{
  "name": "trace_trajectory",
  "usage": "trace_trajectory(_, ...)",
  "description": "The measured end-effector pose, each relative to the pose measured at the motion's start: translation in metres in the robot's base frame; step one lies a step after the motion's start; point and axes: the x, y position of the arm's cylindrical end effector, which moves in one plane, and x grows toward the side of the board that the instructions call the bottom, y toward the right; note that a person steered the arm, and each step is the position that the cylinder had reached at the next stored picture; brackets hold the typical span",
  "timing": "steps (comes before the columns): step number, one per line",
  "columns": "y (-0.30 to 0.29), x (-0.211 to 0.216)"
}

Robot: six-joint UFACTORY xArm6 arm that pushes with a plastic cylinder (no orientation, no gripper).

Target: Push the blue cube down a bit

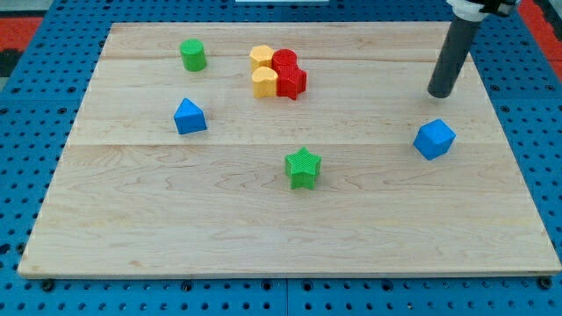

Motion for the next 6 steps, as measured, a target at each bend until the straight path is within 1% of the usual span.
trace_trajectory(1,-0.002,0.024)
trace_trajectory(2,-0.003,0.038)
trace_trajectory(4,-0.051,0.062)
trace_trajectory(5,-0.035,0.06)
trace_trajectory(6,-0.003,0.055)
